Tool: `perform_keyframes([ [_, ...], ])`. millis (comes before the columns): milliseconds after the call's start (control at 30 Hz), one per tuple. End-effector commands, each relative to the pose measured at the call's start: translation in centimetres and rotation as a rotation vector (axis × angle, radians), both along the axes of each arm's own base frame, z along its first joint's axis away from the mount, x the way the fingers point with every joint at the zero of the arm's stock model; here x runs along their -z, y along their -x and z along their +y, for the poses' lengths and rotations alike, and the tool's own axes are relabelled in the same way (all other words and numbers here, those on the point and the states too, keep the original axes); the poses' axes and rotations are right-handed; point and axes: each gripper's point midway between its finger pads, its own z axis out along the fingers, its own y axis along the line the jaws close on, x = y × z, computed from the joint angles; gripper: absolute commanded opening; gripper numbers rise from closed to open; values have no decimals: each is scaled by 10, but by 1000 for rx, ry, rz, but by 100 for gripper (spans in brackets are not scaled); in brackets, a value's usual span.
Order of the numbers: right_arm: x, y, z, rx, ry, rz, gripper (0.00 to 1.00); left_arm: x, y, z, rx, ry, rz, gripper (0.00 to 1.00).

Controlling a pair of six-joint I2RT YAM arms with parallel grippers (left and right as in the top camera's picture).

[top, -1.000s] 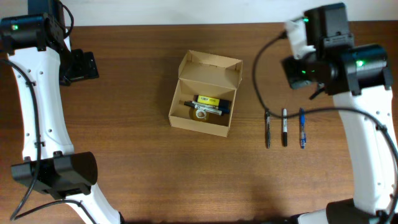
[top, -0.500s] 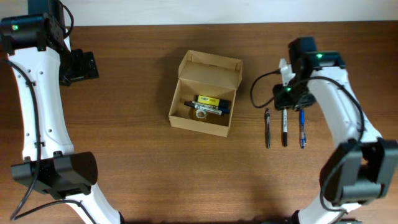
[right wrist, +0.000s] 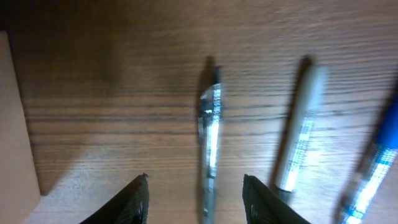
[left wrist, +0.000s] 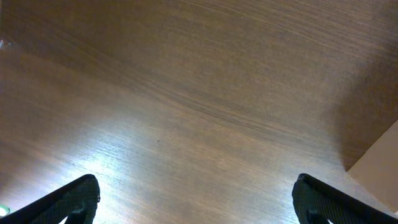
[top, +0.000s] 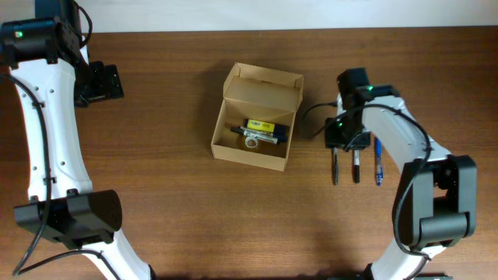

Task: Pack container
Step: 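Lower the right gripper onto the clear pen and grasp it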

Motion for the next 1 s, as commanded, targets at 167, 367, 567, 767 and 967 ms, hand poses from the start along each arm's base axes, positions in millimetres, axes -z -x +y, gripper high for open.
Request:
perform_keyframes([
  [167, 30, 14, -3, 22, 7, 22, 48, -2, 3, 2, 3, -9, 1, 100],
  [367, 41, 21, -10, 23, 43, 27, 47, -2, 3, 2, 3, -9, 1, 100],
  [567, 50, 28, -11, 23, 45, 35, 42, -2, 3, 2, 3, -9, 1, 100],
  [767, 60, 37, -12, 24, 47, 48, 19, -2, 3, 2, 3, -9, 1, 100],
  [967, 60, 36, -12, 24, 45, 45, 4, -2, 3, 2, 3, -9, 1, 100],
])
